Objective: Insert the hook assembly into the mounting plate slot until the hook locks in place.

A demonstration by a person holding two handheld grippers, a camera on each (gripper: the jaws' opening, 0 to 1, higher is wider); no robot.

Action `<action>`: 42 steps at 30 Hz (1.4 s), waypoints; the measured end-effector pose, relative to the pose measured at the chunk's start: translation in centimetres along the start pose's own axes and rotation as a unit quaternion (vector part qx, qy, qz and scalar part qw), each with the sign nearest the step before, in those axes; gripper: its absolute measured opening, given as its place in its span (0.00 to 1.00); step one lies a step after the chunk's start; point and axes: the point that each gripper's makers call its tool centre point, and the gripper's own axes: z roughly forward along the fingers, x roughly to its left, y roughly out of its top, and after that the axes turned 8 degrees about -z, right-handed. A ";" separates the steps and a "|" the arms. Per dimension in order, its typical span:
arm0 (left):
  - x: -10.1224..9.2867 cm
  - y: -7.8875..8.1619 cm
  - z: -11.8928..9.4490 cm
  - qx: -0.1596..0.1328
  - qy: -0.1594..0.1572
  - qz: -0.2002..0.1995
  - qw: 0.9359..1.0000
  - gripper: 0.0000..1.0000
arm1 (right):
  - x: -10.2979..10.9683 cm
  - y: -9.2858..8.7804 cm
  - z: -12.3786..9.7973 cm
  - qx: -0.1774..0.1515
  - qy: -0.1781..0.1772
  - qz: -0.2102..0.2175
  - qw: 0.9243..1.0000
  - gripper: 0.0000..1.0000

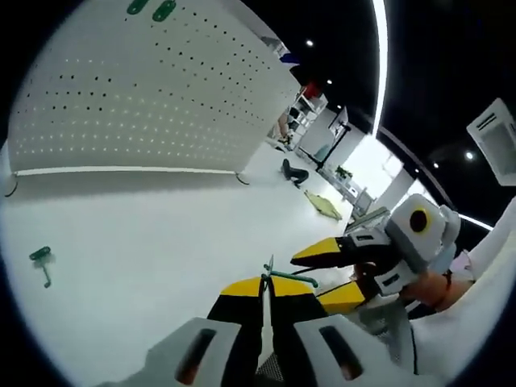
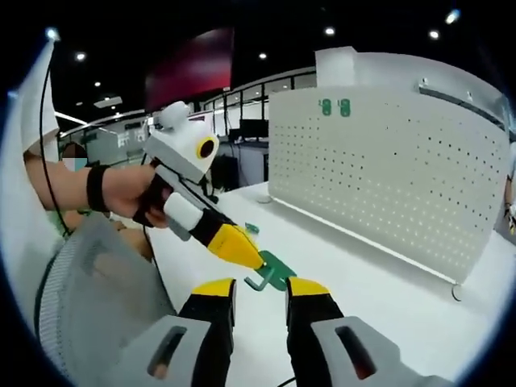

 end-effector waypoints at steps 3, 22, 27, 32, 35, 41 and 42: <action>-0.1 -0.2 0.0 0.008 0.002 -0.009 1.000 0.02 | 0.0 0.1 0.1 0.004 -0.002 -0.013 1.000 0.19; -0.2 -1.4 -0.1 0.046 0.003 -0.055 0.997 0.02 | 0.7 -0.9 0.7 0.065 -0.001 -0.142 0.988 0.12; 0.0 -1.5 -0.3 0.046 0.010 -0.066 0.997 0.02 | 0.7 -0.9 0.8 0.073 -0.001 -0.175 0.982 0.10; 0.1 -1.8 -0.3 0.051 0.010 -0.081 0.995 0.02 | 0.8 -1.0 1.0 0.083 0.000 -0.211 0.974 0.09; 0.0 -2.0 -0.2 0.059 0.011 -0.088 0.994 0.02 | 1.0 -1.3 1.1 0.095 0.004 -0.246 0.965 0.09; -0.1 -2.4 -0.1 0.069 0.014 -0.089 0.994 0.02 | 1.4 -1.5 1.2 0.101 0.012 -0.266 0.959 0.07; -0.1 -2.5 -0.1 0.071 0.015 -0.087 0.994 0.02 | 1.4 -1.5 1.2 0.101 0.011 -0.272 0.957 0.07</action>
